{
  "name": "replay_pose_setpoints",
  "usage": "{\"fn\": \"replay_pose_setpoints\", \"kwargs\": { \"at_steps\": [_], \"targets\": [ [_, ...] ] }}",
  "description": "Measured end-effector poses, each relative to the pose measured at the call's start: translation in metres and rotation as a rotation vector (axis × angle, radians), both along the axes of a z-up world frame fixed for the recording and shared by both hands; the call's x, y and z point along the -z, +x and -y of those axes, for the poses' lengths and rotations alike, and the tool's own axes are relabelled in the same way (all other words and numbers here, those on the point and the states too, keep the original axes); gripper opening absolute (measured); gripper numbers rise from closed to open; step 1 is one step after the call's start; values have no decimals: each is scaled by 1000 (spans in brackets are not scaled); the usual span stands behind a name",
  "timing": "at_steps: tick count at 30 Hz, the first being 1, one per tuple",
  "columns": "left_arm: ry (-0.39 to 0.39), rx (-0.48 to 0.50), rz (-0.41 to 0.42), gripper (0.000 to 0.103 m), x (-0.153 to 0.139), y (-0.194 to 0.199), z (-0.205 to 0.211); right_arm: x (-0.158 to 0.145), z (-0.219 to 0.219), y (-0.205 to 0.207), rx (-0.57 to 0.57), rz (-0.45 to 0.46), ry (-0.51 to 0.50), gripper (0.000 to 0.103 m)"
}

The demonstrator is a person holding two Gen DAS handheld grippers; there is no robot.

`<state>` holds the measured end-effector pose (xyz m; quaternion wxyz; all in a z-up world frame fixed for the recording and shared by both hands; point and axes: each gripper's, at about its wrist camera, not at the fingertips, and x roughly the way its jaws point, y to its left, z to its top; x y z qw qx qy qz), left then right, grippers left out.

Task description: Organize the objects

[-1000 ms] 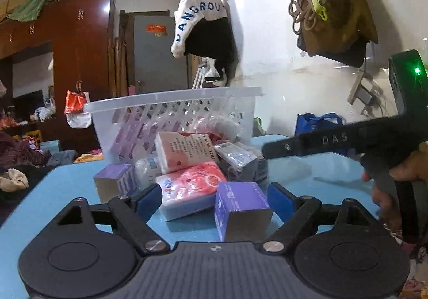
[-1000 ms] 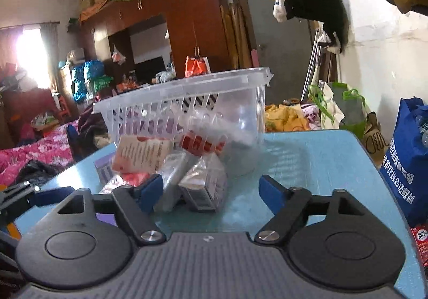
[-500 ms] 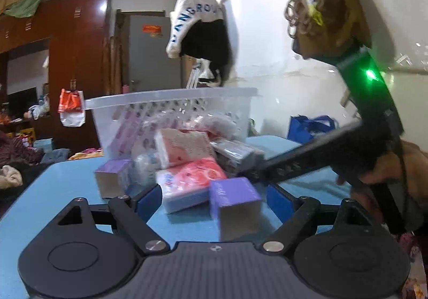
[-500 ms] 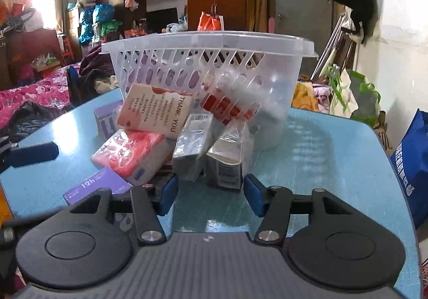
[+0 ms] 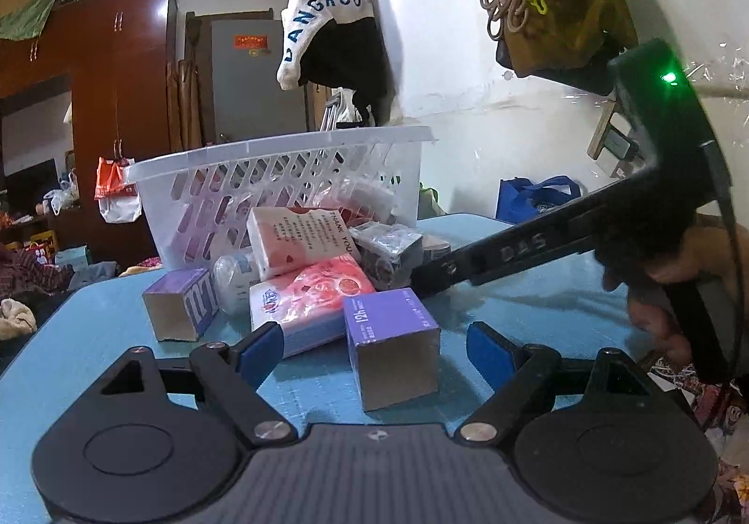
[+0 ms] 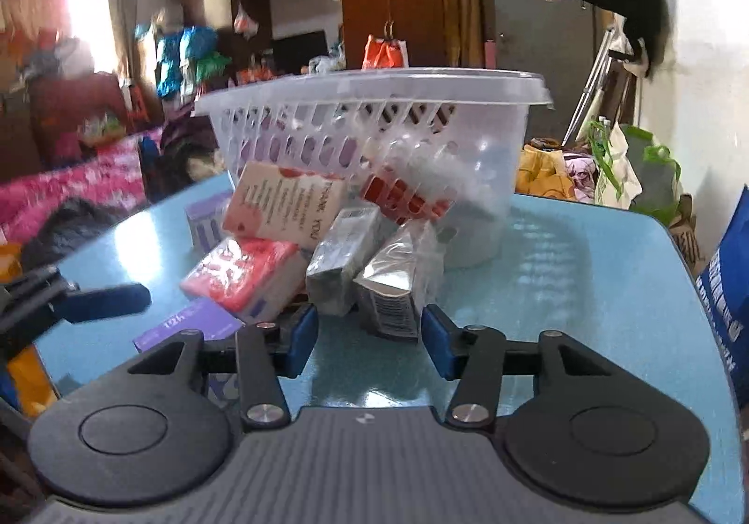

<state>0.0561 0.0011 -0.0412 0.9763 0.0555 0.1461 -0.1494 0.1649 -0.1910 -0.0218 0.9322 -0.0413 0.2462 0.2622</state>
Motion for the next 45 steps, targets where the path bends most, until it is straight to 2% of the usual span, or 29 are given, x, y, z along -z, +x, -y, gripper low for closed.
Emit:
{"fn": "replay_pose_setpoints", "kwargs": {
  "at_steps": [2,3,5,6,9,17,20,25,32,34,36,40,43,45],
  "targets": [
    [7,-10,-5,88,1,3,2,-2,0,1,21,7,-8,52],
    [15,-22,-10,88,2,4,2,-3,0,3,28,5,-11,47],
    [14,-45,-13,79,1,6,-1,-3,-1,5,37,-3,-27,38],
    [4,-50,-17,79,1,6,-4,-3,-1,6,41,-5,-33,36],
    [-19,-54,-15,79,-2,5,-12,-1,0,9,75,1,-61,36],
    [4,-55,-3,79,-2,5,-10,-2,-19,18,47,4,-110,37],
    [16,-44,3,80,-2,4,-7,-2,-22,21,36,5,-99,37],
    [30,-36,5,80,-1,3,-2,0,-22,25,39,-1,-96,42],
    [53,-27,10,80,0,1,4,-1,-37,27,71,19,-161,52],
    [52,-29,9,81,1,1,4,0,-40,29,75,12,-184,61],
    [56,-28,7,81,1,0,6,1,-47,30,73,14,-230,83],
    [71,-21,10,81,2,-1,9,-6,-48,28,90,76,-242,87],
    [71,-21,11,81,2,-2,9,-5,-40,36,102,39,-204,82],
    [60,-23,12,76,2,-2,7,-4,-34,38,88,10,-177,63]
  ]
}}
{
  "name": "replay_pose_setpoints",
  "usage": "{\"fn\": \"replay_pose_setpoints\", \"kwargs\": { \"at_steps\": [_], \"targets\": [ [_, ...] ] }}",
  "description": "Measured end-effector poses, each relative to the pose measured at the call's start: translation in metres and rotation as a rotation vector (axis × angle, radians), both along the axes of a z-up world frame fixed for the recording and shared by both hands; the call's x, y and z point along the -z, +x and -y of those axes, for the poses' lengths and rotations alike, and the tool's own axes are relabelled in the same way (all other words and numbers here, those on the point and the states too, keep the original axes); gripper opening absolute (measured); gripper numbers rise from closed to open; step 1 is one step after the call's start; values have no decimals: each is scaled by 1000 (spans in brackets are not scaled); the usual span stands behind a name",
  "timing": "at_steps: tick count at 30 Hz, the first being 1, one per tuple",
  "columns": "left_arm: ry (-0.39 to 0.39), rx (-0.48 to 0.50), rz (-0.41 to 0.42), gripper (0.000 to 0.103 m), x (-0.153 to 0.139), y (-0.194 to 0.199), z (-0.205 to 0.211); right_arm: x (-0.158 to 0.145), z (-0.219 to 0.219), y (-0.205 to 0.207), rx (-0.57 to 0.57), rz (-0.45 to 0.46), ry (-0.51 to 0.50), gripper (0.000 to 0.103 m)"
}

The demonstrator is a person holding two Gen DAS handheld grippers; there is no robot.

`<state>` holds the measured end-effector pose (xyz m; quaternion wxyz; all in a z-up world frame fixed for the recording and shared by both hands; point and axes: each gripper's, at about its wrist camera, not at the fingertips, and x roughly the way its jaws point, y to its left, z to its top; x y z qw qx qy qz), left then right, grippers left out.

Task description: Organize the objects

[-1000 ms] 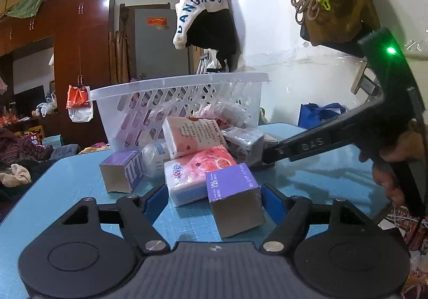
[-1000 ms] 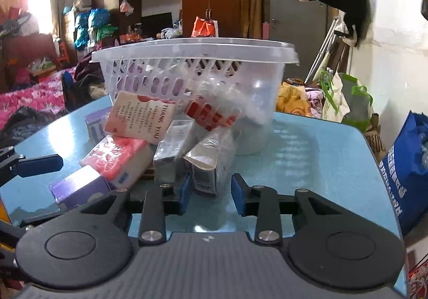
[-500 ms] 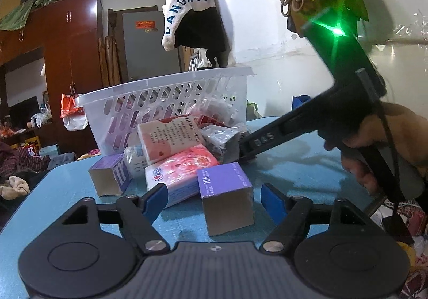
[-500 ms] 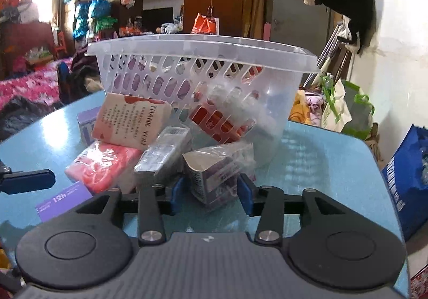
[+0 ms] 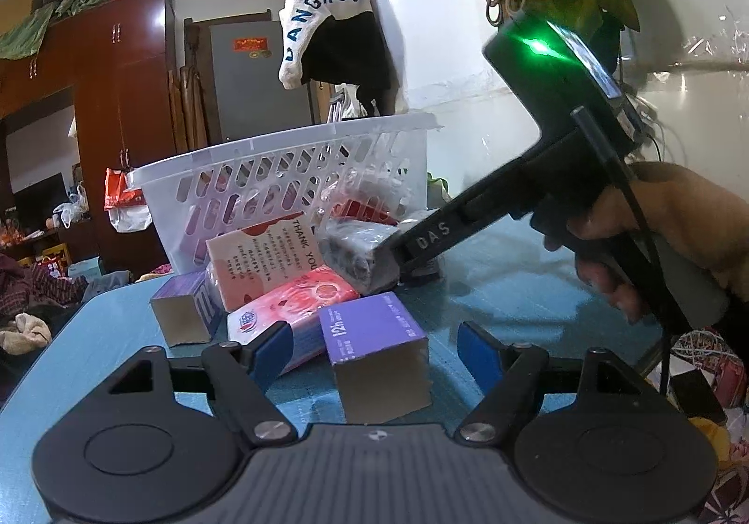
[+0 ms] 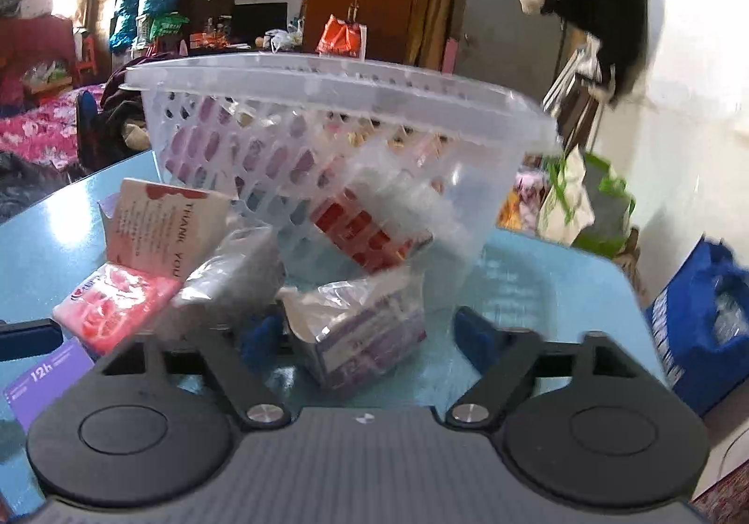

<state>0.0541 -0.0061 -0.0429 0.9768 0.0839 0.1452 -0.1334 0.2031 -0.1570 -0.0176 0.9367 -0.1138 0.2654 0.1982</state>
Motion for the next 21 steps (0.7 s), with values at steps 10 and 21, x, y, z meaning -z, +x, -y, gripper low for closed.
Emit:
{"fn": "replay_pose_setpoints", "kwargs": {
  "at_steps": [10,21],
  "targets": [
    [-41,13,53,47,-7,-8,-8,-1,13,-21,12,69,49,59],
    [-127,-6,66,47,-18,2,-34,-10,12,-40,6,160,65,59]
  ]
}}
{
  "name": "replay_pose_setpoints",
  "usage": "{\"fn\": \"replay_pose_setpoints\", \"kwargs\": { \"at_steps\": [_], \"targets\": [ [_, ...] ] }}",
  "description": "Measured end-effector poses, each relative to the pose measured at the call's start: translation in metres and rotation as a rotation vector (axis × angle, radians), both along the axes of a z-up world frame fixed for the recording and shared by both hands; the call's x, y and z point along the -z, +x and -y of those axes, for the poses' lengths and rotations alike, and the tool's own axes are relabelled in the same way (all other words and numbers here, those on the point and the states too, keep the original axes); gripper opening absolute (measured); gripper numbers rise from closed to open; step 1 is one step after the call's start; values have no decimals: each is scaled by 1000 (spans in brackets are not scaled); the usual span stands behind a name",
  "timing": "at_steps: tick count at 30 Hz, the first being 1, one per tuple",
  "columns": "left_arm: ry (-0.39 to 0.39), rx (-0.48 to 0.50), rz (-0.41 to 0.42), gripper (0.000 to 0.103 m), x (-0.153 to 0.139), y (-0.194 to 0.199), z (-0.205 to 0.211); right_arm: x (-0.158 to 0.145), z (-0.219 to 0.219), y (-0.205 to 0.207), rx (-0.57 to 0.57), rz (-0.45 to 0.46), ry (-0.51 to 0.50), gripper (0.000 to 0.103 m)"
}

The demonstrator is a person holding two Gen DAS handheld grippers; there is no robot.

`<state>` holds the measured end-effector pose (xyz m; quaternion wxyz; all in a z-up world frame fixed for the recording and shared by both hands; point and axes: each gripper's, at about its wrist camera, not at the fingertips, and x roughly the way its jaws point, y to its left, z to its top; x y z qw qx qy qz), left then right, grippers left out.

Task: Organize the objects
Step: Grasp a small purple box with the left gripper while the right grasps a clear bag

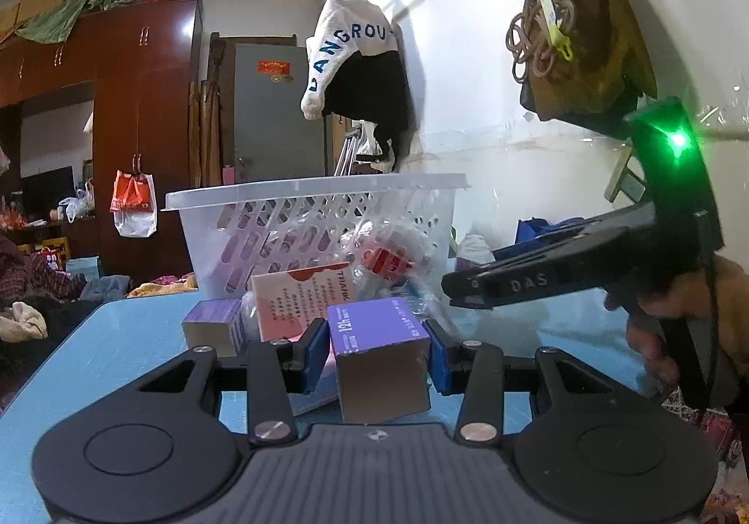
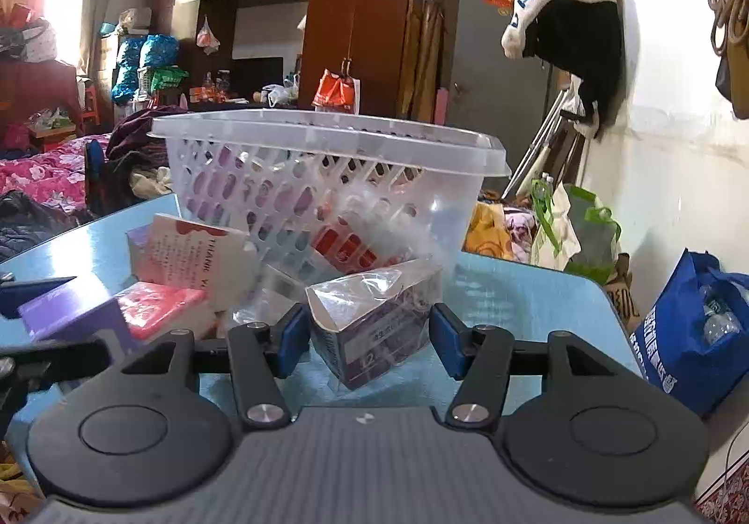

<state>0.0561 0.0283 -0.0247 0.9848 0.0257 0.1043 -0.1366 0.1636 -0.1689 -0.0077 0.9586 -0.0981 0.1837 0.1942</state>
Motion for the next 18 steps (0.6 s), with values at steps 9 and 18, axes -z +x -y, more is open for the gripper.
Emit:
{"fn": "replay_pose_setpoints", "kwargs": {
  "at_steps": [9,18],
  "targets": [
    [-43,-18,36,47,-24,11,-16,-25,-2,-15,-21,71,30,59],
    [-119,-22,61,46,-90,61,-39,-81,-12,-1,-58,132,72,59]
  ]
}}
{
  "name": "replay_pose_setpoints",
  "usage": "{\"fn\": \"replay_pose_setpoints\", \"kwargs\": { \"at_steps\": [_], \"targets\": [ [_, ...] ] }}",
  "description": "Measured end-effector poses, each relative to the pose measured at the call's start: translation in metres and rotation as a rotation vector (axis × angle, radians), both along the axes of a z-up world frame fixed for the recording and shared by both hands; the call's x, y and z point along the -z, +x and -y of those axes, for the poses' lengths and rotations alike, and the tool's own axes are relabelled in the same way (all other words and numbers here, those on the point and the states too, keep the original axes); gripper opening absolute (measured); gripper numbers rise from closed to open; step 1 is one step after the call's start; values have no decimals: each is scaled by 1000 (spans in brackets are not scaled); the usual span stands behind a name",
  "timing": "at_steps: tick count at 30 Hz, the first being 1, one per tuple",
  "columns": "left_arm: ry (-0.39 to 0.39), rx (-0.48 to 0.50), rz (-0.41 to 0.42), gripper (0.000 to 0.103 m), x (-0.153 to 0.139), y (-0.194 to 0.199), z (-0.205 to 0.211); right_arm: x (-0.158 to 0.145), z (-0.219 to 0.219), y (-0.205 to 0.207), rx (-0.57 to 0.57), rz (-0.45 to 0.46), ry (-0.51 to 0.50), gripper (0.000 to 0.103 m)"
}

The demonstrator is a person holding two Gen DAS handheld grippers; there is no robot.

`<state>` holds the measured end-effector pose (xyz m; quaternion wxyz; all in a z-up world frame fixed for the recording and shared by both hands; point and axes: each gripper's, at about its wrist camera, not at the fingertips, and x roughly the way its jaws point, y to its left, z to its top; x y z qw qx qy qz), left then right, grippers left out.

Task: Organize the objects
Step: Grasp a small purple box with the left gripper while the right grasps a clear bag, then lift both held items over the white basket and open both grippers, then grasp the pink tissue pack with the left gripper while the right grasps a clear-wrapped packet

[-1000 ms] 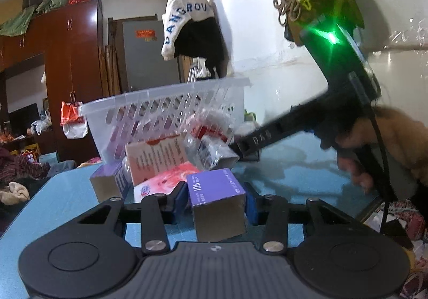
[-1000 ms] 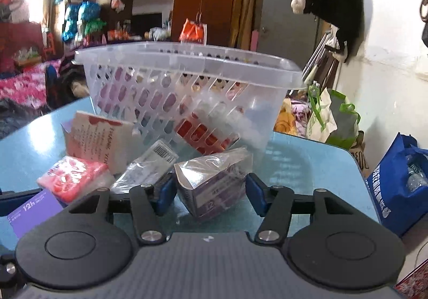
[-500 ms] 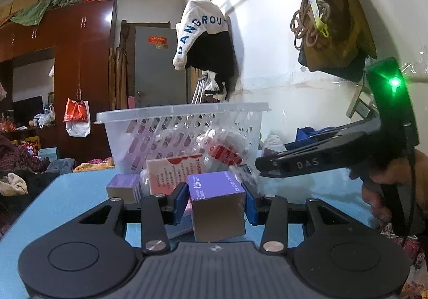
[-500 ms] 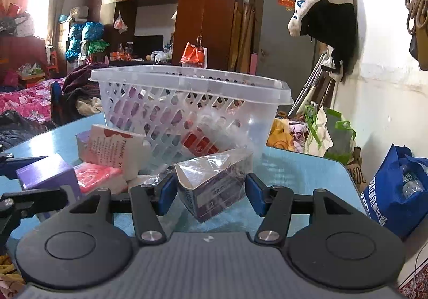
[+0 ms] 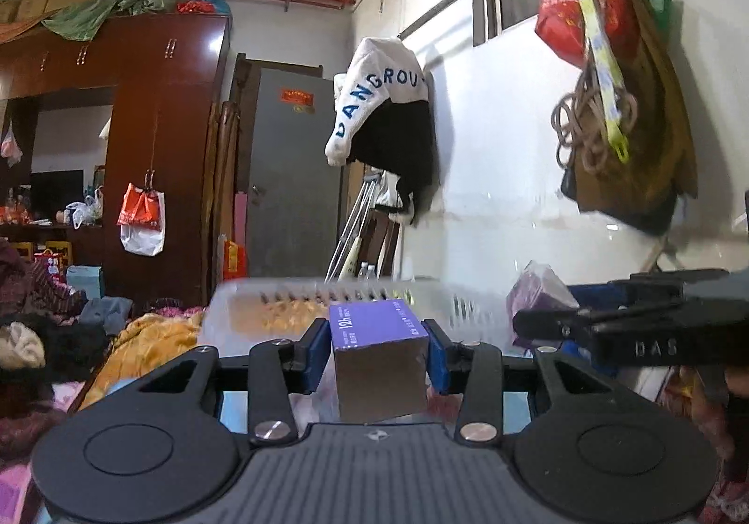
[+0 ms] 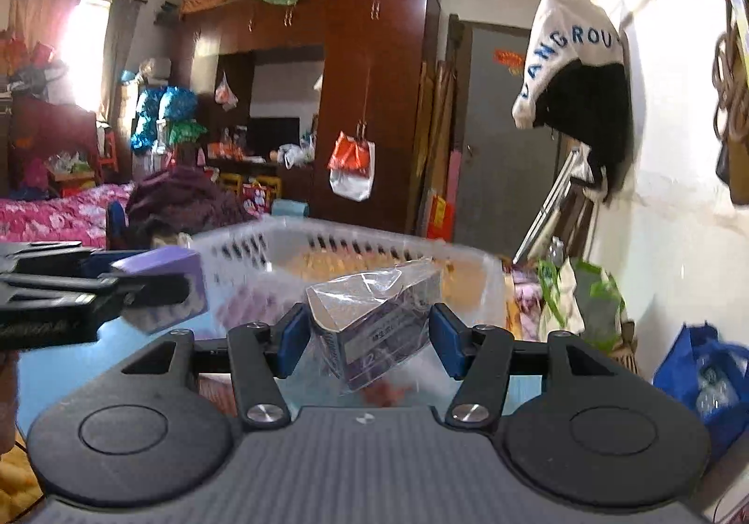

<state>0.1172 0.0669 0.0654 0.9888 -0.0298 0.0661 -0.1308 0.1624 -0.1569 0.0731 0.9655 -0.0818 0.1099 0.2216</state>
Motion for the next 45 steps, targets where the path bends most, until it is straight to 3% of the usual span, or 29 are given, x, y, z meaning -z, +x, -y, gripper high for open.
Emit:
{"fn": "replay_pose_setpoints", "kwargs": {
  "at_steps": [5,9,11,12,13,14,15,18,20,23,29,33,39,43,45],
  "targets": [
    [-4,-7,-54,46,-29,52,3,-17,-19,55,7,-57,-12,59],
    [-18,-24,-136,46,-29,92,3,-12,-30,85,36,-58,-53,59],
    [-20,-23,-134,48,-27,106,2,-8,-31,96,17,-79,-45,60],
    [-6,-22,-127,53,-25,111,3,-5,-31,99,-1,-93,-48,61],
    [21,-46,-137,73,-23,117,4,-1,-32,101,-2,-96,-60,64],
    [53,-89,-151,81,-19,123,7,3,-34,99,22,-83,-80,73],
    [75,-117,-151,81,-16,124,7,7,-35,92,45,-54,-104,87],
    [47,-94,-131,81,-9,103,0,13,-25,62,60,24,-69,103],
    [16,-72,-110,82,-4,81,-6,19,-9,42,39,27,28,103],
    [24,-89,-103,88,11,46,-6,42,6,16,-23,-40,86,103],
    [39,-96,-230,88,62,-1,-1,83,7,-2,-72,-211,69,103],
    [86,-89,-267,88,80,-12,6,89,2,3,-36,-236,51,103],
    [130,-74,-282,88,89,-12,24,94,18,14,34,-289,150,103],
    [151,-90,-278,89,97,-11,32,98,19,13,37,-295,141,103],
    [122,-87,-276,78,97,-14,28,98,12,14,33,-296,112,103]
  ]
}}
